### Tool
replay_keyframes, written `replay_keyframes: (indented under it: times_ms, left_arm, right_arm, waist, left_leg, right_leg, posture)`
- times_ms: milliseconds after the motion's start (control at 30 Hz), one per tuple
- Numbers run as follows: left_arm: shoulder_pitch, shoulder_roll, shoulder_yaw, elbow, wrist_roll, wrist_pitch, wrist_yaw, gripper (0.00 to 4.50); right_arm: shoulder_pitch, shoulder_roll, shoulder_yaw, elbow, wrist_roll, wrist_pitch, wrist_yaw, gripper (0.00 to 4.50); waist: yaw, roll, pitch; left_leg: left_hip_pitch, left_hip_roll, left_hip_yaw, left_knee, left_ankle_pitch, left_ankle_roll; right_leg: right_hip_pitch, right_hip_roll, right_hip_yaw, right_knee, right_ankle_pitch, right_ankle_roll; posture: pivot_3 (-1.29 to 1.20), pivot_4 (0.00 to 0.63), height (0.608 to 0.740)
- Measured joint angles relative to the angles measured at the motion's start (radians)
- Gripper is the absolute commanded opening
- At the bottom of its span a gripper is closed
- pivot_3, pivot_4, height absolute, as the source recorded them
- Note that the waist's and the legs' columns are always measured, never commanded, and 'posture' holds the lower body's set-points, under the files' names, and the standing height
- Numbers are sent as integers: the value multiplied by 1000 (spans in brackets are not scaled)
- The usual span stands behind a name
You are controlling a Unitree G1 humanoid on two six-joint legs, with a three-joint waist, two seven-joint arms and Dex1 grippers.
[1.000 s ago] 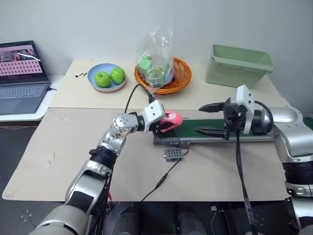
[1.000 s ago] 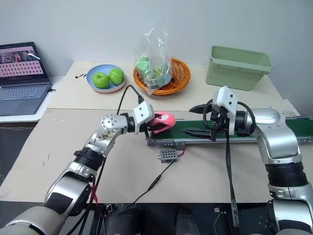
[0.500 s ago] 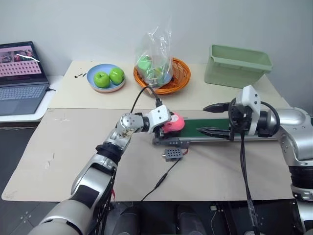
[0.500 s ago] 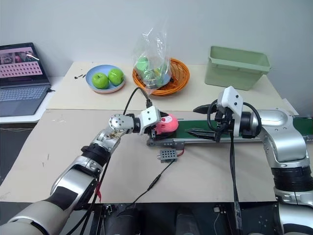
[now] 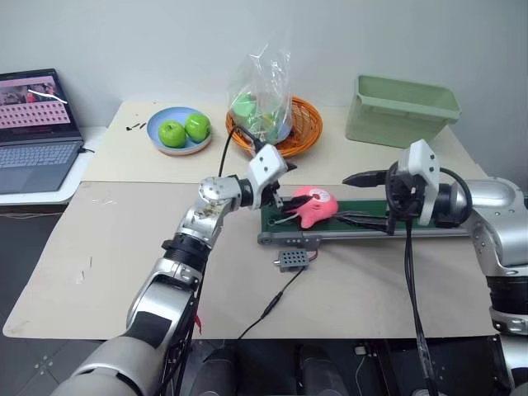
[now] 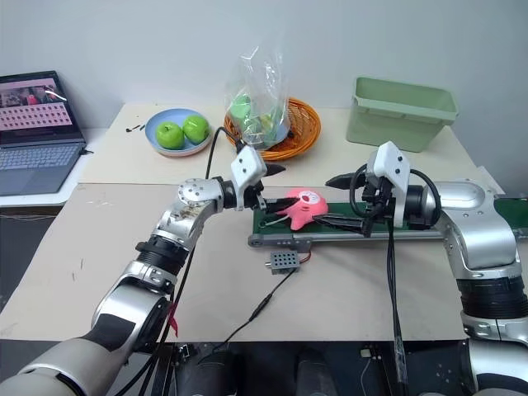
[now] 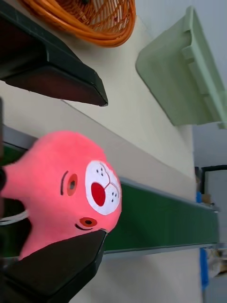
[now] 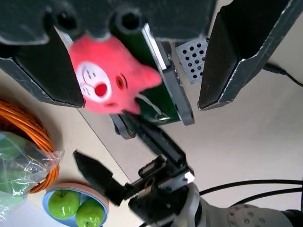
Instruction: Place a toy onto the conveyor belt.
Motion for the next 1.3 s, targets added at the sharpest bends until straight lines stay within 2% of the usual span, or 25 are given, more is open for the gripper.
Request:
replay_keyframes:
  times_ms: [133,267,400,567,700,900,1300]
  left_arm:
    - [-2,18,39,-92,-45,105,18,4410]
    - [25,92,88,-219,-92,173,15,4410]
    - [203,231,131,-394,-181,290,-59,4410]
    - [402,325,203,-567,-291,415,-83,4410]
    - [503,382,271,-701,-371,475,-72,4410]
    - [539,407,302,-776,-419,496,-38,4410]
    - [567,413,295,-825,-475,542,6,4410]
  right_arm:
    - [-10,3,13,7,-1,-1,1,4500]
    - [-16,5,24,18,-1,-2,3,4500]
    - [-38,6,30,34,-1,-7,18,4500]
    - [-82,21,40,74,0,-19,38,4500]
    - [-101,25,35,108,6,-20,64,4500]
    - [-173,62,43,163,14,-31,103,4500]
    - [-198,96,72,197,-2,-59,133,4500]
  waist:
    - [-2,0,0]
    - [-10,0,0]
    - [-20,0,0]
    - [-1,0,0]
    - [-2,0,0]
    - [-6,0,0]
    - [-8,0,0]
  left_leg:
    - [0,0,0,0,0,0]
    - [1,0,0,0,0,0]
    - [2,1,0,-1,0,0]
    - [1,1,-1,0,0,0]
    - [1,1,-1,-1,0,0]
    - [3,1,0,0,0,0]
    - [3,1,0,-1,0,0]
  right_leg:
    - [0,0,0,0,0,0]
    - [0,0,0,2,0,0]
    - [0,1,2,3,0,0]
    - [0,0,0,0,0,0]
    - [0,0,1,0,0,0]
    - [1,0,1,0,0,0]
    - [1,0,1,0,0,0]
  posture:
    - [0,150,740]
    - [0,150,740]
    - [0,150,740]
    - [0,150,740]
    - [0,150,740]
    - [0,150,740]
    - [0,150,740]
